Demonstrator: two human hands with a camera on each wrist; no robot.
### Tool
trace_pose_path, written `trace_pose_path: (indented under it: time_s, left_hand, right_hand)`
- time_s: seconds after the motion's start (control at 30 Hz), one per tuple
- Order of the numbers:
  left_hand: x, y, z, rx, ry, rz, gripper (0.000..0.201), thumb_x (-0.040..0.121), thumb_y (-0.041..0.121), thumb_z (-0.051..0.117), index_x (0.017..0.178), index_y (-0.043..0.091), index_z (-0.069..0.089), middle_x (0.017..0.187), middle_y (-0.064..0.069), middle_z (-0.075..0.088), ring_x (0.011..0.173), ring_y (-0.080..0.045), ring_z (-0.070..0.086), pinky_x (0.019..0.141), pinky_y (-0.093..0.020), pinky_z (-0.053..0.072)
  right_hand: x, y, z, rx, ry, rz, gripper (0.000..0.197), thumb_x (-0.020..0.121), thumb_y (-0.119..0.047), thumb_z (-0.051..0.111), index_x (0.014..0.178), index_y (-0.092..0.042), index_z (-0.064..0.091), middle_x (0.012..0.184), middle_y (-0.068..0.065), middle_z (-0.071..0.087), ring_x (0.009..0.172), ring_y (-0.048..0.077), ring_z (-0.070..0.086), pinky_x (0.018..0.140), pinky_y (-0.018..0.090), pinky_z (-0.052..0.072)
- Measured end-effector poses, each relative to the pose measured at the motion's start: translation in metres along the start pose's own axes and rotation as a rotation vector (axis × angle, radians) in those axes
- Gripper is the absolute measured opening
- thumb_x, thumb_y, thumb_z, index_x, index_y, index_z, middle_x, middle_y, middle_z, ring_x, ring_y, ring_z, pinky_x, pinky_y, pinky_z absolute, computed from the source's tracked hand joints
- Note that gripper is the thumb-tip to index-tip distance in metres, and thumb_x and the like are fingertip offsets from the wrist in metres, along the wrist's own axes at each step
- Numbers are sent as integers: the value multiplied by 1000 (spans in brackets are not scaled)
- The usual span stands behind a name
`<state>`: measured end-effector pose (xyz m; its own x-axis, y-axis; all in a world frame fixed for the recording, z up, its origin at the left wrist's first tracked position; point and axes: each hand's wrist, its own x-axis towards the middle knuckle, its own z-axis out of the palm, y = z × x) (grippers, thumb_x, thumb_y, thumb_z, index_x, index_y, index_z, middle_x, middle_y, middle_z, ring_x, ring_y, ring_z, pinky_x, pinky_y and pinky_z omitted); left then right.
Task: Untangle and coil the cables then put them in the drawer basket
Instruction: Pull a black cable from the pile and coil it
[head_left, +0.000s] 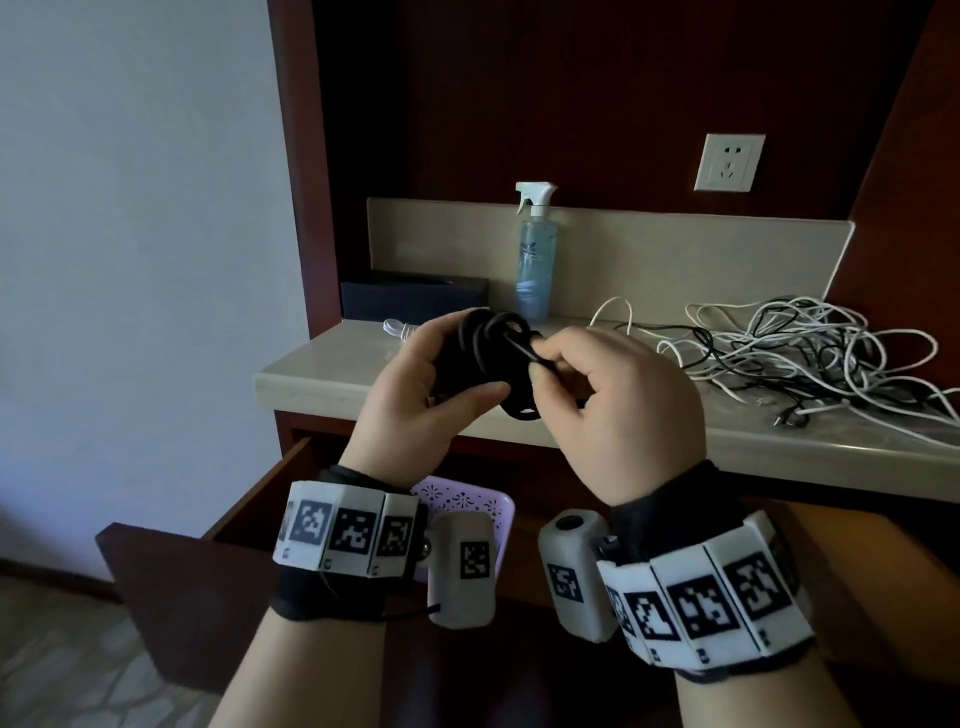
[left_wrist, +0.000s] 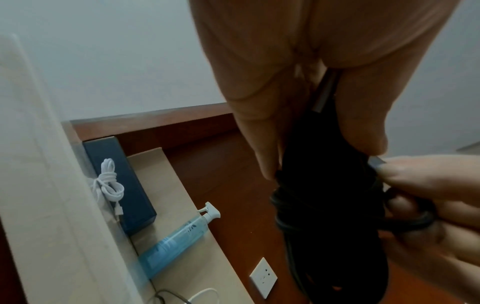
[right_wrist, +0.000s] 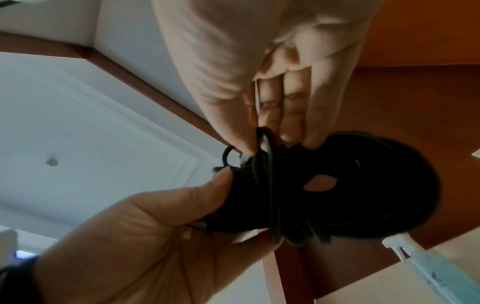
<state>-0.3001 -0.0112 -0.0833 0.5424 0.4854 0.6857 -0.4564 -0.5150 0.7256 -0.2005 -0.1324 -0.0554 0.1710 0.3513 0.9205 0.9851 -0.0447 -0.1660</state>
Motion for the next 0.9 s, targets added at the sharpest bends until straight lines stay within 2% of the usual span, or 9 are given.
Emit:
trace_pose_path:
  time_s: [0.13, 0.23, 0.33, 0.43, 0.57, 0.67, 0.73, 0.8, 0.9]
  left_hand:
    - [-1, 1, -2, 137, -32, 6, 53, 75, 13, 74, 113, 44, 52, 103, 20, 65, 103, 3, 60, 88, -13, 46]
    - [-2, -3, -1, 137, -42, 21, 52, 69, 23, 69, 106, 58, 58, 107, 6, 65, 99, -16, 63, 78, -25, 52]
    - [0, -2, 5, 119, -52, 60, 51, 71, 18, 67, 109, 52, 61, 105, -1, 61, 87, -21, 60, 64, -21, 49]
    - [1, 4, 9, 99, -35, 108, 43, 72, 25, 65, 113, 38, 64, 108, 8, 60, 89, -20, 59, 66, -24, 49]
    - [1, 11, 14, 160, -42, 120, 47, 74, 16, 70, 114, 38, 58, 106, 23, 58, 99, -13, 60, 73, -25, 55]
    - [-1, 14, 16, 116, -64, 64, 47, 79, 5, 67, 112, 37, 59, 106, 17, 58, 81, -13, 62, 62, -18, 52]
    - [-2, 16, 16, -8, -48, -5, 43, 75, 10, 70, 109, 35, 65, 106, 13, 62, 80, -12, 63, 57, -20, 48]
    - [-2, 16, 16, -110, 4, -62, 42, 70, 15, 70, 107, 37, 69, 108, 3, 66, 91, -14, 63, 59, -23, 46]
    - [-1, 20, 17, -283, 43, -152, 42, 75, 0, 68, 107, 28, 68, 94, -10, 69, 86, -23, 60, 66, -31, 45]
  right_hand:
    - [-5, 7, -1, -54, -60, 25, 10, 70, -20, 65, 78, -18, 71, 69, -4, 67, 62, 21, 61, 56, 18, 34]
    - [-6, 10, -8, -133, -88, 23, 8, 68, -21, 66, 74, -19, 70, 68, -4, 65, 63, 22, 59, 56, 18, 31]
    - [-4, 5, -16, -193, -71, 17, 5, 68, -20, 65, 72, -19, 68, 66, -4, 63, 61, 24, 57, 55, 19, 29]
    - [0, 3, -23, -150, -37, 38, 6, 70, -20, 63, 74, -18, 68, 66, -3, 62, 61, 24, 57, 54, 20, 31]
    - [-4, 4, -22, -119, 15, 81, 8, 71, -18, 64, 77, -16, 69, 68, -3, 64, 62, 21, 59, 54, 18, 30]
    - [-7, 5, -22, -123, 42, 43, 8, 74, -16, 63, 79, -15, 69, 71, -1, 65, 65, 23, 59, 54, 22, 29]
    - [-5, 4, -23, -139, 55, -11, 11, 78, -19, 60, 82, -15, 70, 74, -1, 65, 68, 23, 60, 56, 23, 32]
    - [-2, 3, -21, -122, 49, -24, 14, 79, -22, 56, 83, -16, 68, 76, -3, 65, 68, 21, 60, 55, 25, 37]
    - [-1, 7, -16, -80, 57, 25, 11, 77, -24, 55, 79, -16, 64, 73, -5, 64, 66, 17, 59, 54, 26, 38]
